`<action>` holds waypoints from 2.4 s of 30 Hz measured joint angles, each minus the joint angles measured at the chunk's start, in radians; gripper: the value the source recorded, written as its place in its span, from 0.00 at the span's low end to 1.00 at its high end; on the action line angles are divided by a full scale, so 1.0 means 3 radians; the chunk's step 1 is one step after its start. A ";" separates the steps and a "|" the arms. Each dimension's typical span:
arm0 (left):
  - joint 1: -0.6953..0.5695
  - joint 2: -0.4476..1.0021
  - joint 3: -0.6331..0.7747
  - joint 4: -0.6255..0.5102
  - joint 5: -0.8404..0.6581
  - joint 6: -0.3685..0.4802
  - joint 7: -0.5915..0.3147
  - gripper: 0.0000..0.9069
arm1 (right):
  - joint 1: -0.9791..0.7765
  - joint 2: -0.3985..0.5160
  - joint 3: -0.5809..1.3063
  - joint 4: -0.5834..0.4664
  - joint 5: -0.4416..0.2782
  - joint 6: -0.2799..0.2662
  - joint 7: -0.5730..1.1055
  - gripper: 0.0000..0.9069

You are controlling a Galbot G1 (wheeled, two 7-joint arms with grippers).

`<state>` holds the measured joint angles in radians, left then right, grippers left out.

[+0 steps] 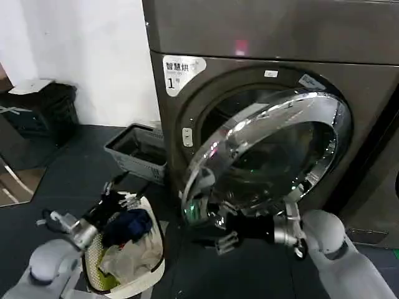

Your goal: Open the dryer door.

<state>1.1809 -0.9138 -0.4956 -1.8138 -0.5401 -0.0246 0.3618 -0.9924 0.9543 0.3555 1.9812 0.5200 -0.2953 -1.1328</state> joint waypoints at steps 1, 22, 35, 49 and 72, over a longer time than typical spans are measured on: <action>-0.0056 0.0039 0.0067 0.0036 -0.0079 0.0003 0.0001 1.00 | -0.0030 -0.0019 0.0040 0.0011 0.0005 0.0005 -0.0026 1.00; -0.1053 0.0363 0.1155 0.0452 -0.0822 -0.0223 0.0473 1.00 | -0.0742 -0.0136 0.0938 -0.0016 -0.0024 0.0449 -0.0831 1.00; -0.1442 0.0143 0.1742 0.0507 -0.0752 -0.0393 0.0707 1.00 | -0.1013 0.0105 0.2128 -0.0534 -0.0035 0.0747 -0.0987 1.00; -0.1645 0.0140 0.2247 0.0320 -0.0764 -0.0378 0.0752 1.00 | -0.1252 0.0478 0.3614 -0.0757 -0.0205 0.0904 0.0117 1.00; -0.2085 -0.0040 0.3168 -0.0049 -0.1038 -0.0218 0.0561 1.00 | -0.1597 0.0764 0.4740 -0.0032 -0.0076 0.0191 0.3231 1.00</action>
<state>0.5555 -0.9259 0.4548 -1.8285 -0.8514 -0.0900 0.5300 -1.4716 1.1836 1.7776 1.9717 0.4971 -0.2379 -0.1634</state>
